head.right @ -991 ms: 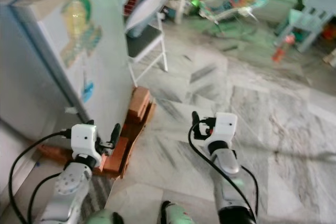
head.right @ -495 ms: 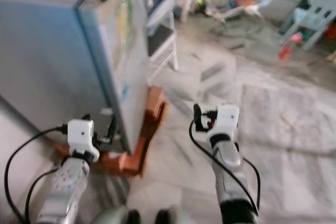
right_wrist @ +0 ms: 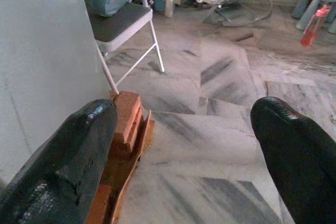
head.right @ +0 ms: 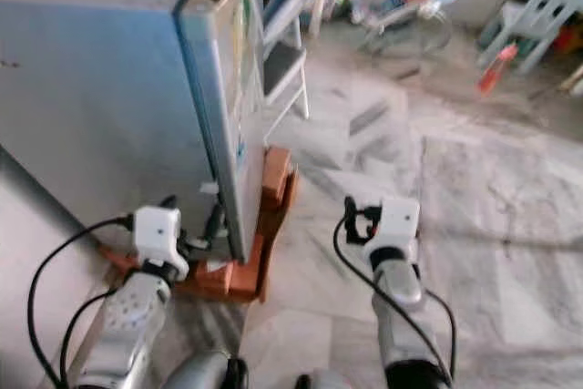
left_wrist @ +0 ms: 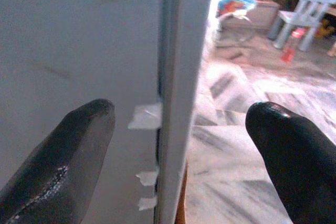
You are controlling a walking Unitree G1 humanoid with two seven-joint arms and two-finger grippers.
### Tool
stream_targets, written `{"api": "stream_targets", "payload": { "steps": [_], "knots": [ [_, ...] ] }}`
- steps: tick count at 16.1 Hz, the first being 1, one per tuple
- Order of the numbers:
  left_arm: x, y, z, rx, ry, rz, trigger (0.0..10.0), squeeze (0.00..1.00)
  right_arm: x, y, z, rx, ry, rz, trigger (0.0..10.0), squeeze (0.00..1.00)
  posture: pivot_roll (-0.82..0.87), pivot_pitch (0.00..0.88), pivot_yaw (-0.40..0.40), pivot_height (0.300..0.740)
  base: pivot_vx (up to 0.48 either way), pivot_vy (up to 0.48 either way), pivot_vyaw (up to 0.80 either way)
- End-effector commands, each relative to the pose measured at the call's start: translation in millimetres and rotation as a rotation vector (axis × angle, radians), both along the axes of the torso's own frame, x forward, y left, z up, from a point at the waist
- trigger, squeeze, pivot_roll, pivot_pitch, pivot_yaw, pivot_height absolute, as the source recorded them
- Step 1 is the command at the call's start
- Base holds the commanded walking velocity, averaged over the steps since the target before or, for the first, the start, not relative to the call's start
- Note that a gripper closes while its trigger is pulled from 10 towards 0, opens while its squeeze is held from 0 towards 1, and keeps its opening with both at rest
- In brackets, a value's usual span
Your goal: Restocking fridge
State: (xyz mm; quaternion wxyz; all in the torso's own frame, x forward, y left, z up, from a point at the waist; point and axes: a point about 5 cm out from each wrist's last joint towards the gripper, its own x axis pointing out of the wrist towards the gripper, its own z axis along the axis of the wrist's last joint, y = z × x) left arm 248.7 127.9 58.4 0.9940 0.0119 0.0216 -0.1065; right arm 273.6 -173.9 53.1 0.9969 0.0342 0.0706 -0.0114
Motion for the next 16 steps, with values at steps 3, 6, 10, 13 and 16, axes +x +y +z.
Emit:
{"api": "stream_targets", "payload": {
  "steps": [3,6,10,13,16],
  "knots": [
    [-5.1,-0.4,-0.4,-0.014,0.004,-0.019,10.0,0.0,2.3,-5.5,6.2,-0.017,-0.033,-0.019,10.0,0.0,0.14,0.098,-0.075,0.74,0.0,-0.456,0.0],
    [-5.4,0.2,-1.1,0.005,0.007,-0.016,10.0,0.0,2.5,-4.7,6.9,-0.012,-0.037,-0.011,10.0,0.0,0.14,0.098,-0.075,0.74,0.0,-0.471,0.0],
    [-5.4,0.7,1.0,0.019,-0.011,-0.01,10.0,0.0,3.1,-3.1,8.5,-0.014,-0.047,-0.011,10.0,0.0,0.14,0.1,-0.071,0.74,0.0,-0.234,0.0],
    [-6.4,0.4,3.1,0.019,-0.023,-0.036,10.0,0.0,2.9,-1.8,9.0,-0.017,-0.052,-0.012,10.0,0.0,0.14,0.1,-0.067,0.74,0.255,0.0,0.0],
    [-6.4,0.7,3.8,0.023,-0.025,-0.036,10.0,0.0,3.1,-1.5,9.5,-0.028,-0.058,-0.015,10.0,0.0,0.14,0.099,-0.065,0.74,0.445,0.0,0.0]
  ]
}}
